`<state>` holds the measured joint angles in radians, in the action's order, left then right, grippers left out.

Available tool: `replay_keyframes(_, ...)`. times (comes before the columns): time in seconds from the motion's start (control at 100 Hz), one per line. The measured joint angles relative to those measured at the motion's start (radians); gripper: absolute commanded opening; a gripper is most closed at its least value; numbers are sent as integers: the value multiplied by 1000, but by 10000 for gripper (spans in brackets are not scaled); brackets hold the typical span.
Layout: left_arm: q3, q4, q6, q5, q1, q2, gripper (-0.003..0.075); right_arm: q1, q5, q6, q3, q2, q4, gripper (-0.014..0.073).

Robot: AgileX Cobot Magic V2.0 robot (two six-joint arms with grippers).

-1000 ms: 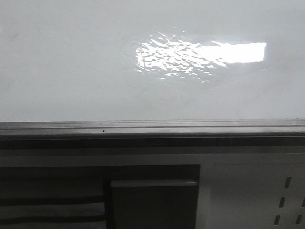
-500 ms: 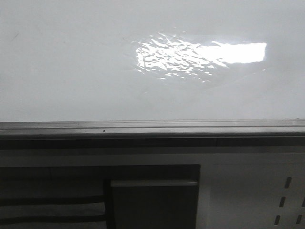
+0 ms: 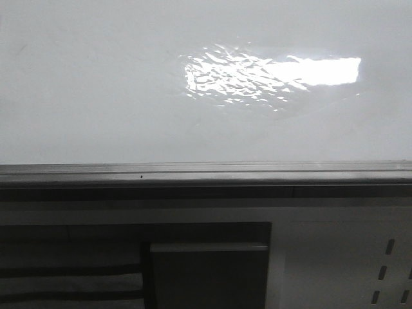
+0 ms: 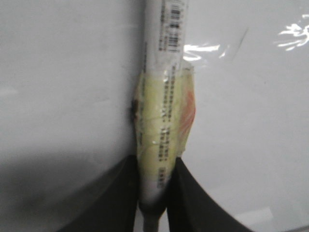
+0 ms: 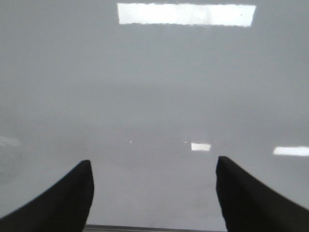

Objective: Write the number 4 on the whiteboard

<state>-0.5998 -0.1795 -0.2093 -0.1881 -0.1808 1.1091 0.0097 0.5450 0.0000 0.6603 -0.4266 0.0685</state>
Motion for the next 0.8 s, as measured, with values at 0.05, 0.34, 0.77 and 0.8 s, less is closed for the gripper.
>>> replay_keyframes(0.05,-36,0,-5,-83,0,-4,-20,0,44,0,33,-13,-13,478)
replay_keyframes(0.34,-331,-118,-334,-658,-93,-11,-20,0,432,-299,261,-206,-292,477)
replay_keyframes(0.77,-541,-258,-641,-925,-411,56,-20,257,558,-1019,367,-546,-714,416)
replay_keyframes(0.8,-551,-241,-642,-929,-432,74,-20,288,552,-1036,383,-565,-717,416)
